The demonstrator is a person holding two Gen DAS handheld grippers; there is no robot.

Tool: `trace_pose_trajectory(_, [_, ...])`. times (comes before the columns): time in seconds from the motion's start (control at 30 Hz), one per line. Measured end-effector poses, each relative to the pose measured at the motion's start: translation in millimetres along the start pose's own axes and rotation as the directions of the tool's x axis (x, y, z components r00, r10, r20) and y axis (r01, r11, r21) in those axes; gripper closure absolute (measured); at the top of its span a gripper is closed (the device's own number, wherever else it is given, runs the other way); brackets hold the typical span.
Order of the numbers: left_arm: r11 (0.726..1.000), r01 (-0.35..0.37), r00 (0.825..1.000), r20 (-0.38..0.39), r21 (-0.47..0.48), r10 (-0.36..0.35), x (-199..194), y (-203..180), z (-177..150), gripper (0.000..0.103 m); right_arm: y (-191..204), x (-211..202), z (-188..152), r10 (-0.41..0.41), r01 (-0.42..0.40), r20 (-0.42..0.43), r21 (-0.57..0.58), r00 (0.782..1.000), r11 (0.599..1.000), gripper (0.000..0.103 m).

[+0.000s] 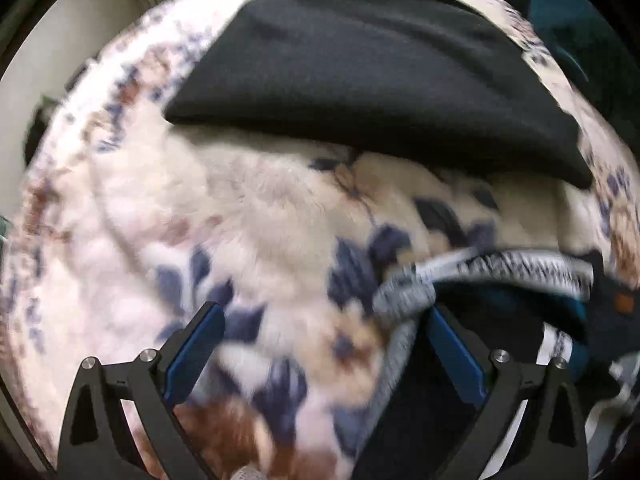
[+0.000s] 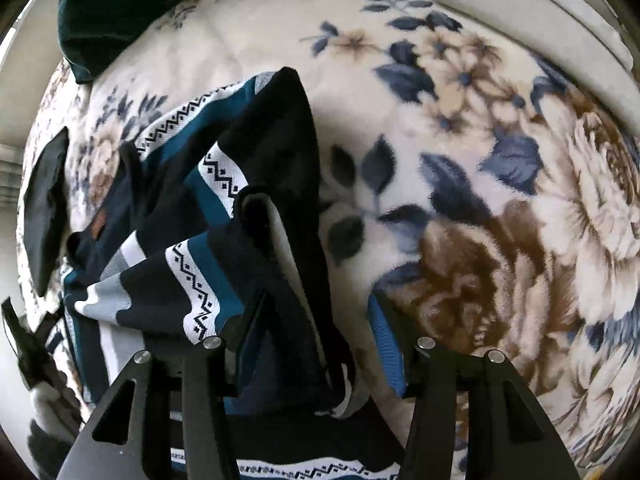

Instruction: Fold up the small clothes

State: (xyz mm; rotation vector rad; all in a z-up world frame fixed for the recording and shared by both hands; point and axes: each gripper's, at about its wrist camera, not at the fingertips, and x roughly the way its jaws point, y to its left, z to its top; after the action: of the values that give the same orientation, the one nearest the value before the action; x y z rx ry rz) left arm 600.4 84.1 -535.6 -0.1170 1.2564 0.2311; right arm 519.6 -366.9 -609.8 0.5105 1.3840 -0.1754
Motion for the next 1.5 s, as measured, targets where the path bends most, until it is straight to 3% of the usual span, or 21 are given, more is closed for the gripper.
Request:
trace_pose_trajectory(0.07, [0.999, 0.045, 0.999, -0.01, -0.011, -0.045, 4, 6, 10, 0.0, 2, 0, 0, -0.016, 0.016, 0.003, -0.005, 1.0, 1.0, 0.047])
trace_pose_trajectory(0.2, [0.998, 0.057, 0.998, 0.02, 0.011, -0.058, -15, 15, 11, 0.0, -2, -15, -6, 0.013, -0.014, 0.017, 0.05, 1.0, 0.999, 0.045])
trace_pose_trajectory(0.27, [0.998, 0.052, 0.997, 0.063, 0.042, -0.054, -43, 16, 0, 0.0, -8, -35, -17, 0.067, -0.07, 0.034, 0.089, 0.997, 0.994, 0.032])
trace_pose_trajectory(0.37, [0.992, 0.079, 0.99, 0.108, 0.098, -0.089, -88, 8, -27, 0.0, -16, -66, -39, 0.122, -0.126, 0.036, 0.128, 0.992, 0.984, 0.011])
trace_pose_trajectory(0.4, [0.989, 0.091, 0.988, 0.112, 0.119, -0.104, -102, 2, -39, 0.0, -20, -76, -46, 0.136, -0.139, 0.032, 0.138, 0.99, 0.981, 0.008])
trace_pose_trajectory(0.6, [0.947, 0.165, 0.976, 0.093, 0.275, -0.197, -175, -62, -129, 0.0, -35, -136, -69, 0.184, -0.187, 0.044, 0.087, 0.982, 0.978, 0.005])
trace_pose_trajectory(0.77, [0.907, 0.223, 0.972, -0.016, 0.357, -0.233, -213, -144, -228, 0.0, -71, -164, -69, 0.212, -0.212, 0.001, -0.005, 0.977, 0.977, 0.005])
trace_pose_trajectory(0.83, [0.906, 0.236, 0.972, -0.084, 0.352, -0.221, -218, -179, -271, 0.0, -90, -164, -61, 0.224, -0.225, -0.041, -0.044, 0.974, 0.973, 0.005])
trace_pose_trajectory(0.9, [0.906, 0.264, 0.961, -0.174, 0.33, -0.217, -220, -220, -320, 0.0, -112, -163, -51, 0.228, -0.234, -0.079, -0.084, 0.97, 0.968, 0.005])
trace_pose_trajectory(1.0, [0.909, 0.255, 0.951, -0.255, 0.331, -0.174, -217, -272, -381, 0.0, -138, -155, -37, 0.198, -0.212, -0.112, -0.127, 0.974, 0.969, 0.005])
trace_pose_trajectory(1.07, [0.915, 0.215, 0.944, -0.313, 0.341, -0.105, -205, -312, -425, 0.0, -156, -148, -26, 0.173, -0.192, -0.125, -0.16, 0.977, 0.968, 0.005])
trace_pose_trajectory(1.23, [0.936, 0.158, 0.91, -0.414, 0.313, -0.015, -171, -360, -487, 0.0, -182, -126, -7, 0.166, -0.193, -0.162, -0.172, 0.973, 0.966, 0.005])
trace_pose_trajectory(1.3, [0.931, 0.101, 0.918, -0.394, 0.351, 0.049, -163, -368, -504, 0.0, -180, -115, 0, 0.189, -0.22, -0.179, -0.173, 0.965, 0.96, 0.005])
trace_pose_trajectory(1.4, [0.94, 0.083, 0.942, -0.333, 0.332, 0.035, -165, -365, -510, 0.0, -160, -95, 13, 0.235, -0.272, -0.199, -0.189, 0.951, 0.943, 0.005])
trace_pose_trajectory(1.43, [0.942, 0.09, 0.947, -0.32, 0.323, 0.019, -167, -363, -510, 0.004, -152, -87, 18, 0.257, -0.298, -0.212, -0.189, 0.943, 0.936, 0.005])
trace_pose_trajectory(1.5, [0.94, 0.107, 0.961, -0.277, 0.323, -0.014, -174, -355, -509, 0.024, -127, -65, 29, 0.322, -0.368, -0.245, -0.176, 0.915, 0.913, 0.005])
